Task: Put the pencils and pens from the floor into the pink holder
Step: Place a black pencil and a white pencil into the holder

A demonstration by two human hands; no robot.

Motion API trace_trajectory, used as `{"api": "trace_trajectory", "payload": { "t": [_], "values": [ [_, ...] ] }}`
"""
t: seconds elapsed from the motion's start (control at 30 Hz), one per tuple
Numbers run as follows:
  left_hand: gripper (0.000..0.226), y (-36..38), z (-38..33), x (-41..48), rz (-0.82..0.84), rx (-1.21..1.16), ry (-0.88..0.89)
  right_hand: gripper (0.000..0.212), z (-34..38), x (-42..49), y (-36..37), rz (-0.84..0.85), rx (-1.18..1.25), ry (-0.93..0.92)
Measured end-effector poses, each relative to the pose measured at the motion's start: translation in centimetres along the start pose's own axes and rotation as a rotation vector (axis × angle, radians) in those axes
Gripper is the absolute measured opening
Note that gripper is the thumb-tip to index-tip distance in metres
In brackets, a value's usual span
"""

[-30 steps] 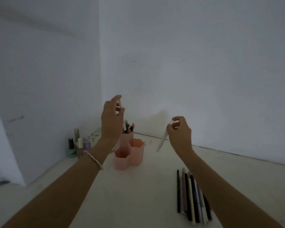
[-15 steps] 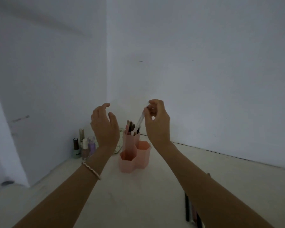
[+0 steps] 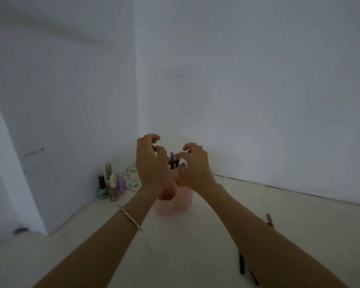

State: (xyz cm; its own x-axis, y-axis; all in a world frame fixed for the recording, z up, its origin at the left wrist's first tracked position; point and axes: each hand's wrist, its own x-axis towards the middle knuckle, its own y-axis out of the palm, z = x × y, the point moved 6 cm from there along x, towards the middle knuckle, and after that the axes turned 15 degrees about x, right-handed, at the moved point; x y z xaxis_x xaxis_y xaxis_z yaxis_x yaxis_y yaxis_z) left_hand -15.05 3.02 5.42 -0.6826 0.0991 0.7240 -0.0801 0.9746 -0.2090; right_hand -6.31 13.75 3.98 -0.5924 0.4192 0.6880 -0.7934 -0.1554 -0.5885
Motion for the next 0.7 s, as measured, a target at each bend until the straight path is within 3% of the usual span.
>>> {"api": "trace_trajectory", "payload": {
  "t": [0.1, 0.2, 0.27, 0.33, 0.43, 0.53, 0.7],
  "values": [
    [0.019, 2.0, -2.8, -2.7, 0.171, 0.042, 0.055, 0.035, -1.3, -0.7, -4.9, -0.242, 0.108, 0.076],
    [0.009, 6.8, -5.2, -7.7, 0.698, 0.224, 0.145, 0.032, -3.1, -1.7, -8.8, -0.314, 0.145, 0.115],
    [0.012, 9.4, -6.0, -12.2, 1.069, 0.325, 0.104, 0.029, -4.9, -2.8, -10.7, -0.314, 0.174, 0.188],
    [0.008, 10.6, -6.6, -16.1, 1.278, 0.408, 0.085, 0.025, -6.6, -4.2, -12.1, -0.315, 0.197, 0.282],
    [0.012, 11.4, -7.2, -19.3, 1.357, 0.466, 0.117, 0.024, -8.6, -6.0, -13.7, -0.320, 0.183, 0.354],
    [0.025, 11.9, -7.1, -20.2, 1.332, 0.482, 0.118, 0.024, -9.6, -7.4, -14.6, -0.318, 0.192, 0.391],
    [0.024, 12.1, -7.2, -20.0, 1.279, 0.546, 0.136, 0.025, -11.0, -9.0, -14.1, -0.238, 0.192, 0.466]
  ]
}}
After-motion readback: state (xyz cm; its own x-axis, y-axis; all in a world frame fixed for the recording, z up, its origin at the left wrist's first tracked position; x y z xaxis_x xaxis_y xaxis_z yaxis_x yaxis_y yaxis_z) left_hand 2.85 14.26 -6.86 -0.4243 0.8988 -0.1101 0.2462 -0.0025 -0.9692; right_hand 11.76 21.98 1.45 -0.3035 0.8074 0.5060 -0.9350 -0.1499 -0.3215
